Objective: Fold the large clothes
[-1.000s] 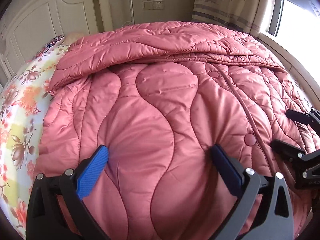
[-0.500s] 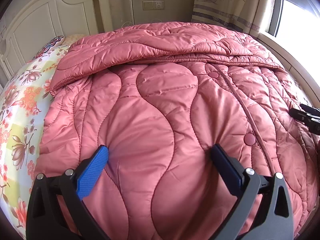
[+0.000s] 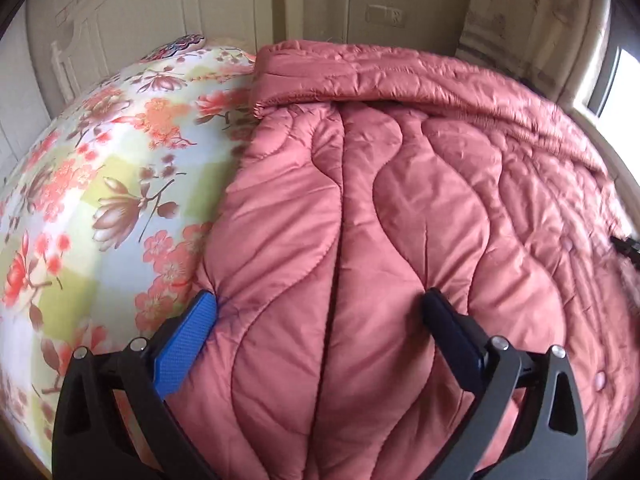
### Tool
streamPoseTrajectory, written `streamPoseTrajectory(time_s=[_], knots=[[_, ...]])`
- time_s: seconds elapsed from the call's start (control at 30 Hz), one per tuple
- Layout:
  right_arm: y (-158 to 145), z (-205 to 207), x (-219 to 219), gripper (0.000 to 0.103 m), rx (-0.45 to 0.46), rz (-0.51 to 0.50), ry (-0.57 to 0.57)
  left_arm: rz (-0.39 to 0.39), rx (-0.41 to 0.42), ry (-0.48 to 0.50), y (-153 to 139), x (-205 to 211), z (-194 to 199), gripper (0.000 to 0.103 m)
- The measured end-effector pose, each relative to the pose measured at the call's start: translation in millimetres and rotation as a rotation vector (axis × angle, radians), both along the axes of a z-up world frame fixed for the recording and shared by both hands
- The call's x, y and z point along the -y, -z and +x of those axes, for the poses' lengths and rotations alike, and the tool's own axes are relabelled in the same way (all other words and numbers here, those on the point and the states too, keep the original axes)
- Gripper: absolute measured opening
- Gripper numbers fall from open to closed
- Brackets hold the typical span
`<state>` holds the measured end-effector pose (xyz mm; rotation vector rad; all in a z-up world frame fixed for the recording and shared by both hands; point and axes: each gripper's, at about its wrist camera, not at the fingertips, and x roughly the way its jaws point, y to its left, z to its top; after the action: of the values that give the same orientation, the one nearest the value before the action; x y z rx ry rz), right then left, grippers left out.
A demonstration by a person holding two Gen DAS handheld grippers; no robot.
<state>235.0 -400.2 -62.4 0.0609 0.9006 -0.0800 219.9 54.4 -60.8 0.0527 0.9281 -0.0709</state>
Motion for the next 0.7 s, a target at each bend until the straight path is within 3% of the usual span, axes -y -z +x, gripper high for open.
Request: streamPoseTrajectory(time_s=[0.07, 0.23, 0.33, 0.4, 0.5, 0.63, 0.7], knots=[[-10.2, -15.6, -15.2, 0.087, 0.041, -0.004, -0.036, 0.019, 0.007, -0.001, 0.5, 2.6, 0.2, 0.101], [-27.1, -60.1, -89.8, 0.087, 0.115, -0.039, -0.34, 0.013, 0.009, -0.003, 2.3, 3.8, 2.2, 0.101], [-3.1, -68.2, -127.9, 0.087, 0.016, -0.092, -0.477, 0.016, 0.013, -0.006, 0.1, 0.6, -0.6, 0.101], [5.6, -74.1, -130.6, 0.087, 0.072, -0.093, -0.474, 0.014, 0.013, -0.006, -1.2, 2.0, -2.4, 0.101], [2.7, -67.8, -119.0, 0.087, 0.03, -0.053, -0.45, 0.015, 0.014, -0.007, 1.3, 3.1, -1.2, 0.101], [-19.5, -79.0, -86.5, 0.087, 0.105, -0.092, -0.318, 0.013, 0.015, -0.007, 1.4, 3.0, -1.8, 0.101], [-15.8, -84.1, -69.1, 0.087, 0.095, -0.089, -0.26, 0.014, 0.015, -0.007, 0.8, 2.7, -1.9, 0.101]])
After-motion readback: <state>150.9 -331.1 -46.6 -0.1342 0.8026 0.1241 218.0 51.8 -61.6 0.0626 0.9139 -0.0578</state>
